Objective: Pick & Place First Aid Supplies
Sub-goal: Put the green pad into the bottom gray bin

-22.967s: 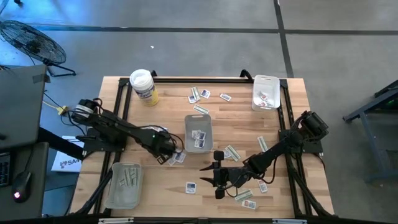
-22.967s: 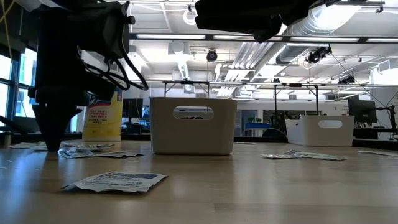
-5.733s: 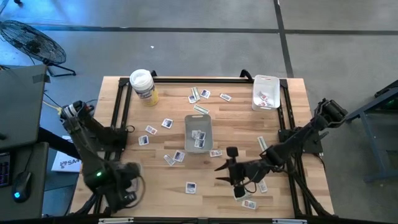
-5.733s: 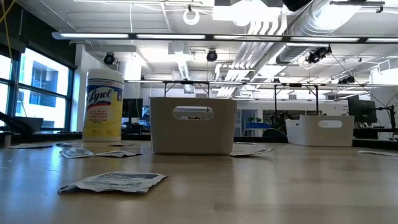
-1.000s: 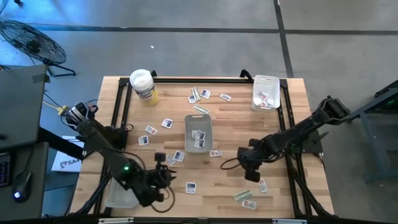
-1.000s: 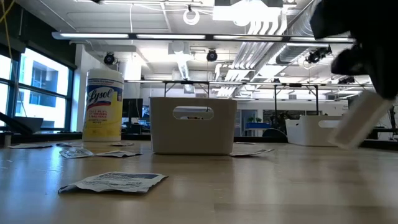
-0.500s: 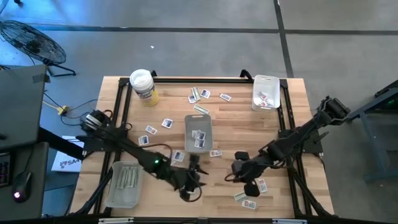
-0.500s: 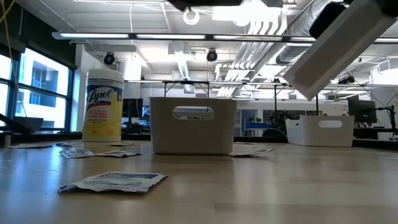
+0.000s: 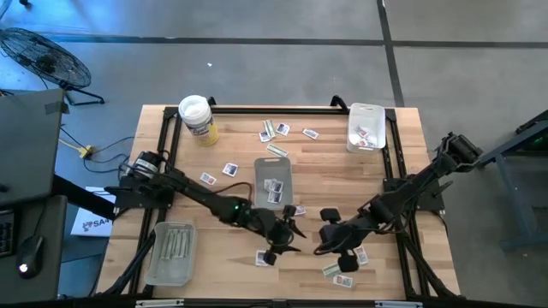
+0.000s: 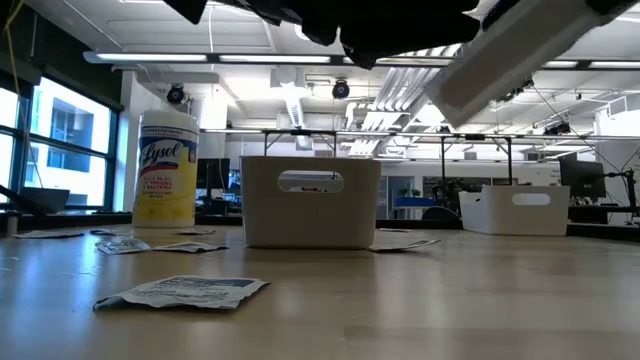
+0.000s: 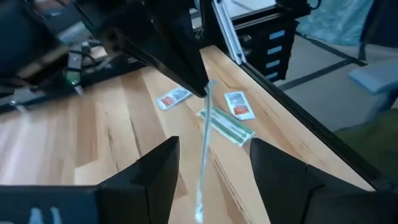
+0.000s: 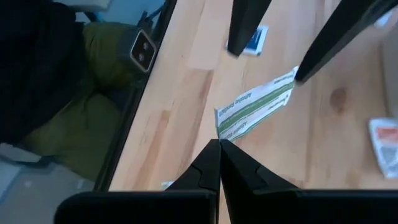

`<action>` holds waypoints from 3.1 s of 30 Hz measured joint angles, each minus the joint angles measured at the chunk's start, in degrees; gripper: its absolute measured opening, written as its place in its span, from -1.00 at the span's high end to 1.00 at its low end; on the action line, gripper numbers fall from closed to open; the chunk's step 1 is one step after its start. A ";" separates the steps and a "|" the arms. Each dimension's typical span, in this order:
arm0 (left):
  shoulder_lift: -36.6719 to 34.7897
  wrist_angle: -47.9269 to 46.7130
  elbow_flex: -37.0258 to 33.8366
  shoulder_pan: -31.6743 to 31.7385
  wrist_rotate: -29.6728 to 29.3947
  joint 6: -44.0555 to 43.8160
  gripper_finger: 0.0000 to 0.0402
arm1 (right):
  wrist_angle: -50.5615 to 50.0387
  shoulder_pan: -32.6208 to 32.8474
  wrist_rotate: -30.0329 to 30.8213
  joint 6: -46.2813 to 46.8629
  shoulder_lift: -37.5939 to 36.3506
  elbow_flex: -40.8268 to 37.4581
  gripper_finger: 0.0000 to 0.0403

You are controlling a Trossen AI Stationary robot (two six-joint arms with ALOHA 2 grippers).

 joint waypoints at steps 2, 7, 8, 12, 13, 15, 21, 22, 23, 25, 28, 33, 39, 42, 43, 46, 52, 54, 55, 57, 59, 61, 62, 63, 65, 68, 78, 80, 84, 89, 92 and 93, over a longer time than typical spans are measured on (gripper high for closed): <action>-0.01 -0.09 0.00 -0.07 0.00 -0.01 0.04 | 1.18 -0.02 0.91 -1.54 0.00 0.00 0.99; 0.00 -0.46 0.00 -0.24 -0.04 0.71 0.04 | 4.96 -0.02 1.30 -4.53 -0.03 0.02 1.00; 0.00 -0.46 0.00 -0.23 -0.35 0.12 0.05 | 5.47 -0.02 1.30 -4.59 -0.04 0.02 1.00; 0.00 -1.44 0.00 -0.22 -2.89 -2.01 0.21 | 5.72 -0.02 1.28 -4.55 -0.04 0.04 1.00; -0.01 -1.76 0.00 -0.22 -2.93 -2.00 0.28 | 5.68 -0.02 1.31 -4.52 -0.04 0.04 1.00; -0.01 -1.59 0.00 -0.22 -2.37 -2.04 0.44 | 5.67 -0.02 1.45 -4.49 -0.04 0.04 0.99; -0.01 -2.51 0.02 -0.24 -1.73 -3.28 0.96 | 5.67 -0.02 2.36 -4.42 -0.04 0.04 0.99; -0.01 -3.08 0.02 -0.24 -2.81 -3.82 0.95 | 5.67 -0.02 2.90 -4.44 -0.04 0.04 0.99; -0.01 -3.79 0.02 -0.24 -3.78 -4.36 0.93 | 5.71 -0.02 3.36 -4.51 -0.04 0.04 0.97; -0.48 -6.18 0.02 -0.66 -5.58 -4.85 0.94 | 6.52 -0.03 3.67 -5.75 -0.04 0.04 0.91; -2.22 -10.21 0.28 -2.04 -7.89 -5.08 0.99 | 9.42 0.00 3.06 -8.02 -0.04 0.04 0.76; -8.14 -22.58 0.35 -6.30 -13.13 -7.50 0.99 | 11.35 0.03 3.12 -10.74 -0.04 0.04 0.43; -18.31 -51.20 0.37 -13.56 -18.32 -28.27 0.99 | 9.31 -0.04 10.89 -10.56 -0.04 0.02 0.18; -23.01 -67.19 0.31 -17.63 -16.47 -46.50 0.99 | 9.13 -0.06 14.68 -11.68 -0.04 0.00 0.14; -24.15 -70.90 0.31 -18.88 -15.26 -52.21 0.99 | 9.13 -0.06 15.72 -12.20 -0.04 0.00 0.14; -26.67 -82.10 0.33 -23.36 -10.57 -68.31 0.99 | 9.13 -0.40 17.41 -13.36 -0.04 0.00 0.15; -27.16 -94.15 0.31 -29.90 10.38 -94.21 0.99 | 9.12 -1.85 17.83 -13.38 -0.04 0.00 0.17; -26.98 -95.88 0.28 -31.41 15.63 -100.69 0.99 | 9.13 -2.47 17.83 -13.38 -0.04 0.00 0.16; -26.98 -96.43 0.31 -32.10 16.44 -103.16 1.00 | 9.11 -2.85 17.83 -13.38 -0.04 0.00 0.16; -26.98 -98.23 0.16 -33.01 16.08 -107.03 1.00 | 9.13 -3.54 17.98 -13.11 -0.04 0.00 0.16; -27.00 -98.79 -1.28 -33.26 15.13 -109.75 1.00 | 9.13 -4.18 18.00 -13.07 -0.04 0.00 0.17; -27.00 -98.63 -4.13 -32.74 17.69 -110.99 1.00 | 9.13 -4.56 18.03 -13.03 -0.04 0.00 0.18; -26.92 -98.17 -5.82 -32.02 20.36 -111.11 1.00 | 9.13 -4.65 18.02 -12.94 -0.04 0.00 0.18; -26.63 -97.63 -7.39 -31.32 23.31 -111.11 1.00 | 9.13 -4.69 17.92 -12.74 -0.04 0.00 0.18; -26.42 -97.35 -10.51 -30.22 27.16 -109.75 1.00 | 9.12 -4.65 17.55 -11.47 -0.04 0.00 0.18; -26.46 -96.31 -13.08 -28.60 26.96 -106.91 1.00 | 9.09 -4.60 16.95 -10.23 -0.04 0.00 0.18; -26.35 -91.99 -13.68 -27.60 20.59 -104.27 1.00 | 9.06 -4.50 15.66 -10.32 -0.04 0.00 0.19; -25.78 -93.35 -13.68 -27.58 19.62 -104.41 1.00 | 9.06 -4.50 15.64 -10.32 -0.04 0.00 0.20; -24.82 -92.56 -13.70 -27.58 19.44 -103.28 0.95 | 9.04 -4.48 15.38 -9.78 -0.04 0.00 0.20; -23.92 -91.18 -13.70 -27.58 19.38 -100.96 0.83 | 8.91 -4.48 15.21 -9.27 -0.04 0.00 0.20; -23.88 -90.75 -13.68 -27.54 18.94 -100.17 0.77 | 8.89 -4.48 15.19 -8.56 -0.04 0.00 0.22; -23.88 -90.87 -13.68 -27.11 18.79 -99.49 0.76 | 8.80 -4.48 15.11 -8.19 -0.04 0.00 0.22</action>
